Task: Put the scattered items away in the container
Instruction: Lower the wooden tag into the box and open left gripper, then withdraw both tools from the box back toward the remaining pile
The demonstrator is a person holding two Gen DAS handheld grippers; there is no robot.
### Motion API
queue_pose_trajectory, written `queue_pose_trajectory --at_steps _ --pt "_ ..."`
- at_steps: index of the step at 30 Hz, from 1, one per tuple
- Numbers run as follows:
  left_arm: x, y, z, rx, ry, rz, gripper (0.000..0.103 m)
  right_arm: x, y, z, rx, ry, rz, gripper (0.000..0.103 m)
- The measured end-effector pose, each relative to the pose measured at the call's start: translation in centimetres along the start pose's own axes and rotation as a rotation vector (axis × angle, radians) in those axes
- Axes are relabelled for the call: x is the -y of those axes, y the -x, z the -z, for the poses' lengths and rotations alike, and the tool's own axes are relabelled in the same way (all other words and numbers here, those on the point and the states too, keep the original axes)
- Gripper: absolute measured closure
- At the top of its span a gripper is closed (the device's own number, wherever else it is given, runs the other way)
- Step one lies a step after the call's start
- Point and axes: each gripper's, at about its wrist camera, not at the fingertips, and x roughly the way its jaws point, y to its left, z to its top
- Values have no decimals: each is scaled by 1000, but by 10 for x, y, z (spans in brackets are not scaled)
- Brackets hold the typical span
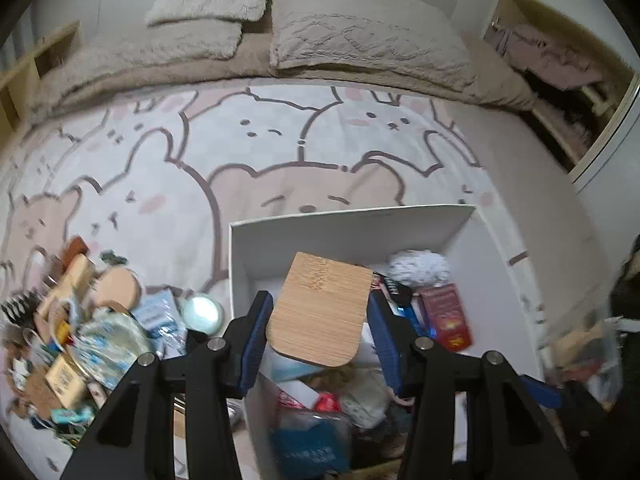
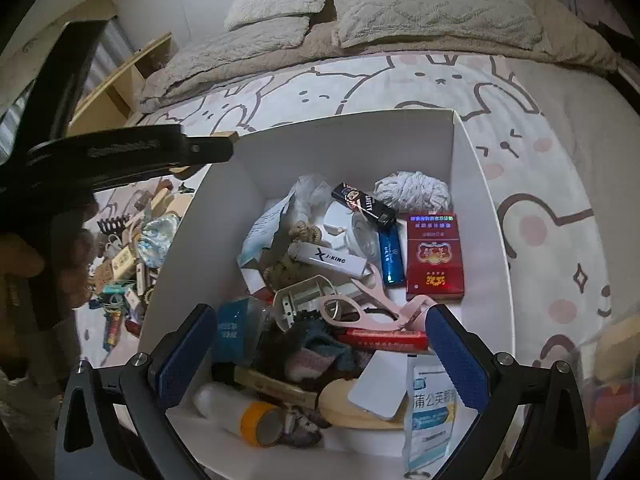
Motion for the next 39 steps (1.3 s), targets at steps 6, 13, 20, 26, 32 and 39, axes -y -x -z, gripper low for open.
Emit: queue_pose_trajectory --at_steps 6,13,20,26,32,39 --pt "9 -15 -1 3 -84 -120 55 0 -4 3 -21 -1 -12 0" --pt "8 -28 0 -7 -138 -238 55 4 -3 3 -25 -17 -22 0" --pt "11 -34 0 -4 -174 -302 54 6 -3 2 -25 -27 -28 0" --pt "13 -33 1 25 -232 -368 54 7 -4 2 -30 -25 -31 0" --pt "13 -33 2 14 -231 -356 54 7 -4 2 -33 -24 -32 0" --pt "14 -31 4 -6 -234 -323 54 7 -5 2 -31 -25 -32 0"
